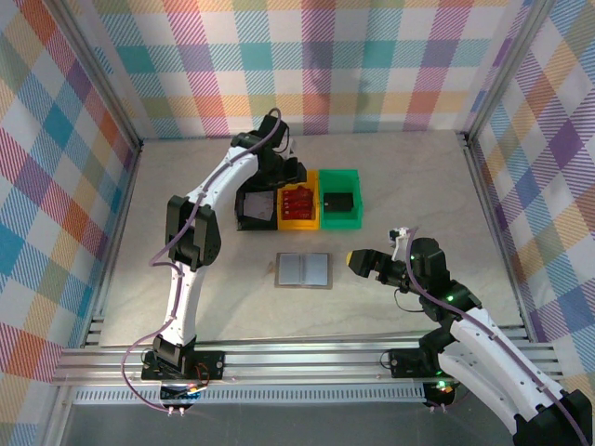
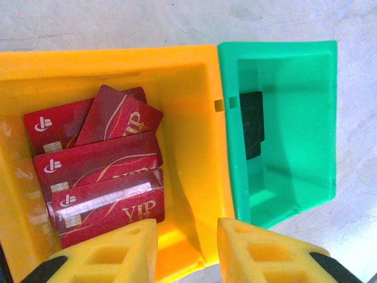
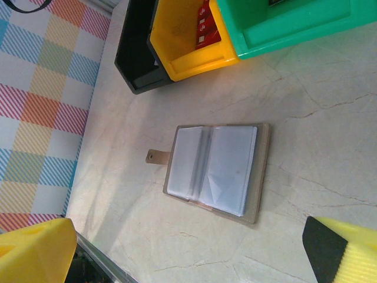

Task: Take the credit cards out of the card holder

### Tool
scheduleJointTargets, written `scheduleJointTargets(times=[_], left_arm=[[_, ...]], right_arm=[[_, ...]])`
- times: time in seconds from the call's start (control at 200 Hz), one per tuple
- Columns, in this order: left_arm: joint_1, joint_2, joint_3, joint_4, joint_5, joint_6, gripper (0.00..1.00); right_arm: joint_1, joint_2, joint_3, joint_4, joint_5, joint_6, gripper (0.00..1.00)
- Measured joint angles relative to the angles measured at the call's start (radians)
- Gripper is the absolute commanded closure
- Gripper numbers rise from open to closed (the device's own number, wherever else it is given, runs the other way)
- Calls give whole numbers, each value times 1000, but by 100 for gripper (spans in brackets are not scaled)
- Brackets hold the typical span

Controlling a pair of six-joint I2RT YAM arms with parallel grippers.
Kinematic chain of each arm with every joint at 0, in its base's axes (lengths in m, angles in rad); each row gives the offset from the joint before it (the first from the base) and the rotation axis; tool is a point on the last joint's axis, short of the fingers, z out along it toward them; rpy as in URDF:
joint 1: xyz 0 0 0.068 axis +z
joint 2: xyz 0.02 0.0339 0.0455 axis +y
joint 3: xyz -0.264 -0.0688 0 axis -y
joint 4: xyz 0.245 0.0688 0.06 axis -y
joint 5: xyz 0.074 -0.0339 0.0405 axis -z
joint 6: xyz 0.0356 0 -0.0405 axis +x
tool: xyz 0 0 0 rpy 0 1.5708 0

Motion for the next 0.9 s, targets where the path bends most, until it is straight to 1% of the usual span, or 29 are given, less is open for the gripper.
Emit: scheduleJointTargets(times=[0.18,0.225,0.29,0.435,0.5,0.59,0.625,0.665,0.725,0.755,0.84,0.9], left_arm=[[0,-13,6,-44,-38,5,59],[0,-47,-38,-42,-58,1,57],[0,-130,-151,-35,-83,-16,54],[-1,-388,-469,30,-98,-80,52],[-6,-507,-607,74,-98,-119,51],[-24,-645,-776,140,-99,-174,48],[-35,-687,-830,162,-100,-195,47],[-53,-726,-884,185,-103,-217,46],[-86,-767,-951,216,-116,-251,44],[-108,-784,-984,235,-125,-269,43],[-169,-813,-1058,282,-147,-311,42],[-207,-827,-1109,319,-164,-344,42]], right_arm=[[0,0,0,0,0,-5,1],[0,2,0,0,-1,-7,0],[0,17,0,0,-4,-11,3],[0,113,8,-6,-10,-24,15],[0,169,16,-7,-23,-24,24],[0,245,40,-8,-42,-20,32],[0,272,51,-7,-50,-19,38],[0,303,68,-7,-61,-20,45],[0,348,94,-8,-69,-18,51],[0,369,105,-8,-73,-17,56],[0,435,142,-7,-86,-19,70],[0,473,160,-7,-93,-11,77]])
